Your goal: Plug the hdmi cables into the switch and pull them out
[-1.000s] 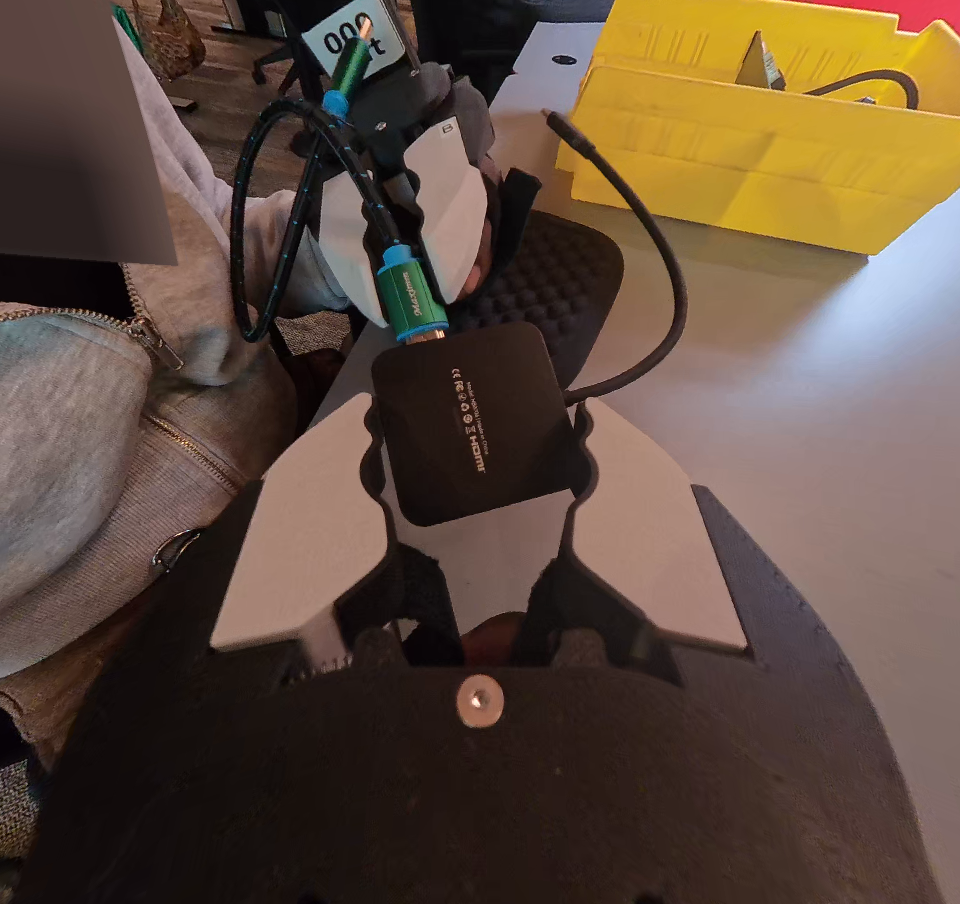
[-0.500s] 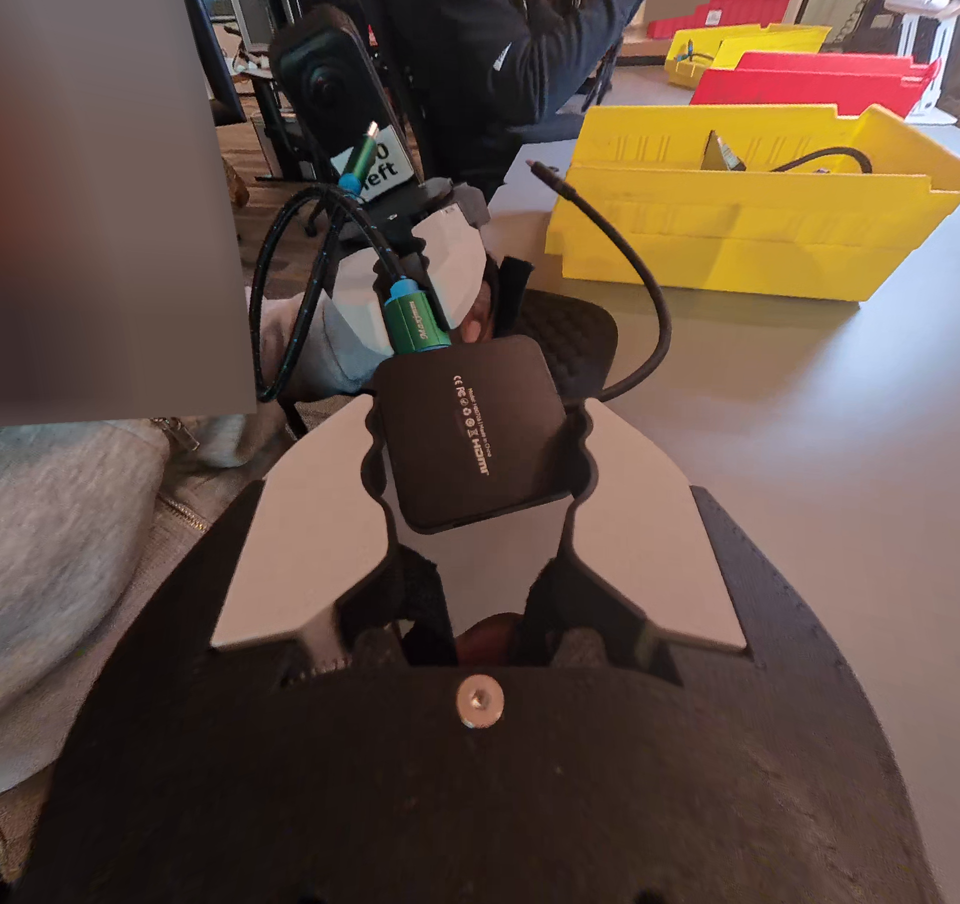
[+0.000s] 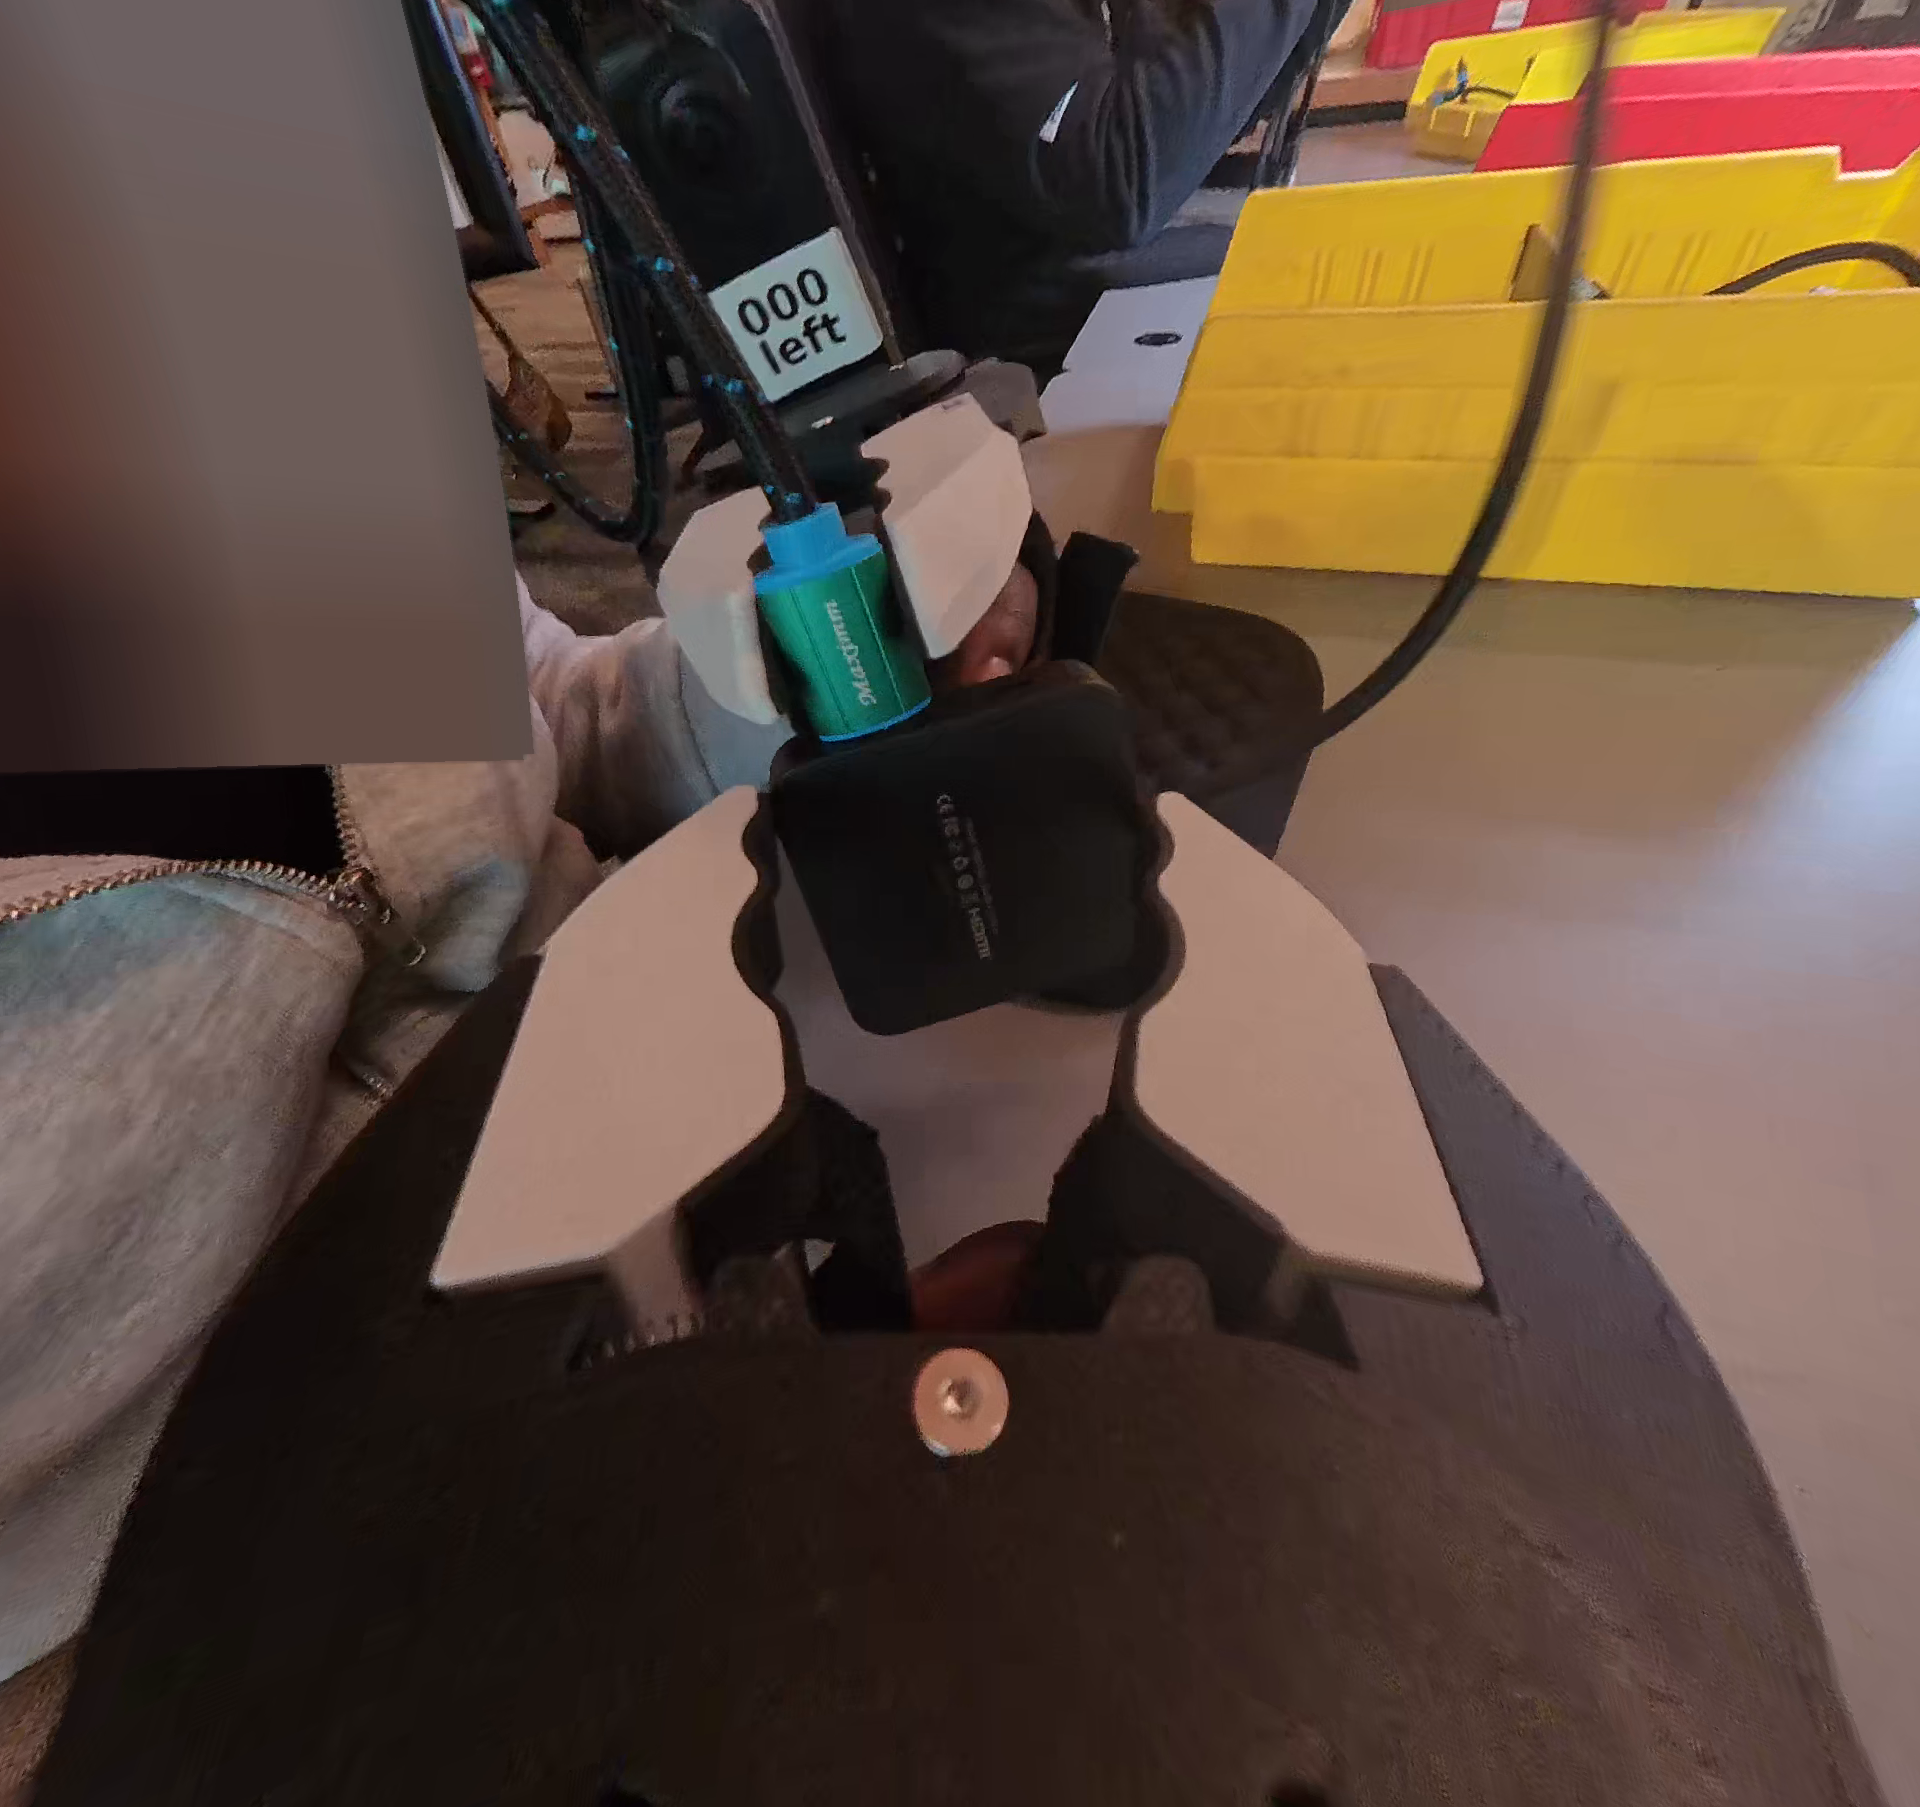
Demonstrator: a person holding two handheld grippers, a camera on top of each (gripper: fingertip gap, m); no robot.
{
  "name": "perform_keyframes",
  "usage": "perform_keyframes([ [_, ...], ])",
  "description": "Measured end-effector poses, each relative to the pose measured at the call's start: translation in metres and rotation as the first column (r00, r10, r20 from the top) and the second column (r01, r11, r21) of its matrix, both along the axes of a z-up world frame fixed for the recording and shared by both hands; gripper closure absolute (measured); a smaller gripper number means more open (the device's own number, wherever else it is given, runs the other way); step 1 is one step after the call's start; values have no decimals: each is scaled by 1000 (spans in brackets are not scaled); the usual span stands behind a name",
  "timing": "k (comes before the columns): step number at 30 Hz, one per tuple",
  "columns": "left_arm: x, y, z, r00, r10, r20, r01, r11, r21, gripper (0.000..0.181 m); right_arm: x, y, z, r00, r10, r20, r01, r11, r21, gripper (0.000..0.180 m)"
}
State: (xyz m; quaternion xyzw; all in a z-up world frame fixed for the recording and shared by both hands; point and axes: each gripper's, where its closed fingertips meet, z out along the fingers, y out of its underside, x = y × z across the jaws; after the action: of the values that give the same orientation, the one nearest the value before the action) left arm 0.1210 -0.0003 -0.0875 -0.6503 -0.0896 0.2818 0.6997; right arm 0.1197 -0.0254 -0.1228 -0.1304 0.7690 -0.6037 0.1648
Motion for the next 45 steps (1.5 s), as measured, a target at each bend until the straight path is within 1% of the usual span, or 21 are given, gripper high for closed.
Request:
perform_keyframes([
  [7,-6,-13,13,1000,24,19,-26,993,118,160,-7,-8,15,996,-84,6,84,993,-80,116],
  [9,-16,-21,18,996,76,52,-84,980,182,158,-8,-8,24,995,-95,3,95,987,-133,142],
  [10,-19,-24,21,995,76,62,-88,973,215,160,-9,-8,28,993,-115,-5,113,981,-157,144],
  [12,-19,-28,29,997,32,68,-51,954,297,160,-9,-8,35,991,-135,4,133,975,-177,143],
  [14,-21,-36,37,996,26,82,-56,920,389,158,-12,-8,38,987,-157,20,158,970,-183,127],
  [16,-26,-50,44,993,60,103,-104,862,496,161,-18,-9,40,972,-233,-36,219,948,-233,115],
  [18,-31,-65,49,987,86,135,-150,783,604,159,-22,-12,43,918,-355,-179,288,904,-316,107],
  [20,-30,-72,53,987,51,156,-146,704,695,161,-28,-15,43,795,-495,-351,353,848,-395,108],
  [22,-27,-71,58,987,-20,161,-111,640,761,161,-34,-15,42,640,-586,-498,364,801,-475,117],
  [23,-25,-69,60,985,-59,163,-93,618,781,161,-35,-15,43,589,-609,-530,356,785,-506,119],
  [24,-23,-65,60,980,-99,171,-77,605,792,161,-32,-14,45,568,-617,-544,337,778,-530,130],
  [26,-21,-52,56,967,-158,200,-63,612,789,161,-21,-10,56,548,-630,-550,273,756,-595,163],
  [28,-18,-46,58,961,-192,201,-47,600,799,161,-17,-4,63,493,-650,-579,238,740,-629,166],
  [29,-18,-44,57,957,-196,211,-49,613,789,161,-17,-2,63,481,-649,-589,237,744,-625,166],
  [32,-23,-36,52,952,-160,261,-75,705,705,157,-17,6,69,479,-658,-582,237,735,-636,166],
  [34,-23,-37,51,955,-143,260,-76,730,679,157,-18,7,70,444,-662,-603,225,734,-641,166],
  [37,-22,-38,47,949,-178,259,-52,724,688,156,-17,7,68,333,-673,-660,197,734,-650,166],
  [39,-24,-40,42,942,-194,272,-50,723,689,149,-19,8,71,317,-685,-656,208,726,-656,166],
  [41,-29,-40,35,939,-182,290,-61,746,664,146,-29,18,85,310,-731,-608,249,680,-690,166],
  [42,-28,-40,35,938,-200,284,-47,736,675,144,-37,26,94,299,-762,-574,277,645,-712,166],
  [45,-29,-46,36,941,-199,273,-54,709,703,143,-66,61,125,266,-868,-420,382,494,-781,166],
])
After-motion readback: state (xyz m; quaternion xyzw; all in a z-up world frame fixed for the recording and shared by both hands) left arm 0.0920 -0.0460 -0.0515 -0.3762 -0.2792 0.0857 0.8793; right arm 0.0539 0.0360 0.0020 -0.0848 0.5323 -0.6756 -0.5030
